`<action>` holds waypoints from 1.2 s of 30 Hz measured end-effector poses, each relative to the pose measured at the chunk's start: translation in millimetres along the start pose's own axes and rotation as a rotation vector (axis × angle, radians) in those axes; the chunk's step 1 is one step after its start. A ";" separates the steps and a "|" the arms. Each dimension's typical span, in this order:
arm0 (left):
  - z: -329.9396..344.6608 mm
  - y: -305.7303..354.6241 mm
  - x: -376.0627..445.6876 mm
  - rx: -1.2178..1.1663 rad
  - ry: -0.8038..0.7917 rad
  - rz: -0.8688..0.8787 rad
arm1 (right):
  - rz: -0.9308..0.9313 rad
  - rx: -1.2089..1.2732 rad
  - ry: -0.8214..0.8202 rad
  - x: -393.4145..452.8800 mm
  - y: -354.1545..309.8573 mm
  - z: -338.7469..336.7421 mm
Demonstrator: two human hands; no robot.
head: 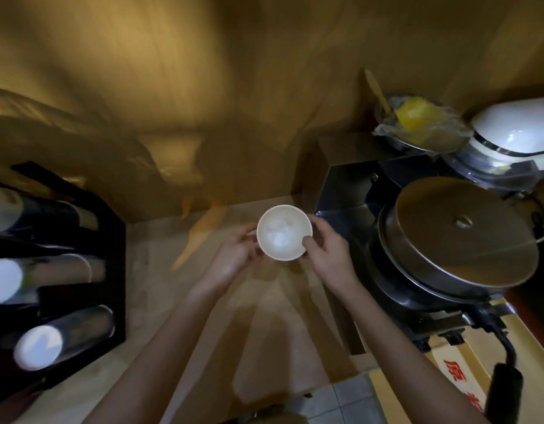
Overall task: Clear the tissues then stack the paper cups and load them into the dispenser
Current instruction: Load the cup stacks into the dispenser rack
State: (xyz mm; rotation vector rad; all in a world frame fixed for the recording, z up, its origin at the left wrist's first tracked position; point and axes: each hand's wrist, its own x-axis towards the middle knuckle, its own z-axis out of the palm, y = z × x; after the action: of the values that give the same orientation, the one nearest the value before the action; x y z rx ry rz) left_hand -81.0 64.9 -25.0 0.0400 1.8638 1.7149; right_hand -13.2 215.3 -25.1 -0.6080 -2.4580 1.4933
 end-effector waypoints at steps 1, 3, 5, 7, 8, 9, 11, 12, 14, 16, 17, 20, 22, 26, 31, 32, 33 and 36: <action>-8.5 5.0 -4.7 -0.176 -0.001 -0.070 | -0.107 -0.058 -0.014 -1.0 -6.8 4.8; -25.5 13.4 -16.2 -0.370 0.026 -0.135 | -0.283 -0.134 -0.063 -6.2 -19.3 16.1; -42.7 14.8 -26.6 -0.447 0.027 -0.167 | -0.458 -0.170 -0.114 -13.1 -31.6 29.4; -57.9 12.8 -38.1 -0.492 -0.009 -0.203 | -0.611 -0.258 -0.156 -19.0 -40.4 44.6; -65.6 9.9 -44.4 -0.512 -0.026 -0.209 | -0.667 -0.328 -0.161 -21.9 -44.9 52.0; -73.1 7.5 -51.0 -0.534 -0.033 -0.209 | -0.720 -0.394 -0.162 -24.5 -49.6 59.0; -89.1 2.1 -63.8 -0.592 -0.016 -0.182 | -0.828 -0.455 -0.180 -29.5 -59.6 69.4; -96.7 0.3 -70.6 -0.612 -0.003 -0.155 | -0.873 -0.442 -0.204 -32.1 -63.5 74.2; -110.7 -2.5 -84.6 -0.622 0.045 -0.087 | -0.898 -0.328 -0.276 -37.9 -69.3 84.7; -123.0 -3.1 -97.5 -0.589 0.109 0.005 | -0.770 -0.130 -0.373 -47.0 -75.1 95.7; -129.5 -2.1 -103.5 -0.568 0.143 0.062 | -0.679 -0.028 -0.423 -51.8 -77.9 102.1; -144.7 5.5 -128.1 -0.442 0.272 0.218 | -0.560 0.150 -0.517 -64.6 -92.5 120.8; -150.9 12.8 -146.0 -0.296 0.418 0.281 | -0.534 0.223 -0.602 -71.7 -104.6 132.1; -163.3 15.6 -178.8 -0.003 0.651 0.413 | -0.453 0.343 -0.828 -81.5 -122.6 154.7; -186.8 -3.9 -205.1 0.049 0.708 0.524 | -0.405 0.392 -0.905 -96.6 -143.6 185.6; -191.5 -7.6 -209.9 0.033 0.707 0.526 | -0.414 0.371 -0.914 -100.3 -147.1 192.3; -195.9 -10.7 -214.5 0.038 0.700 0.526 | -0.424 0.354 -0.920 -103.3 -149.2 198.5; -208.0 -17.3 -227.4 0.107 0.676 0.495 | -0.455 0.307 -0.886 -112.8 -151.9 214.9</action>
State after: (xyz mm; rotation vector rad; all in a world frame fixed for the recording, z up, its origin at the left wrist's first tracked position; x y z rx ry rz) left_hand 20.3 -217.6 47.5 -0.0473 2.6046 2.1346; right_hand -29.5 -68.0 12.6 0.7904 -2.5117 2.1377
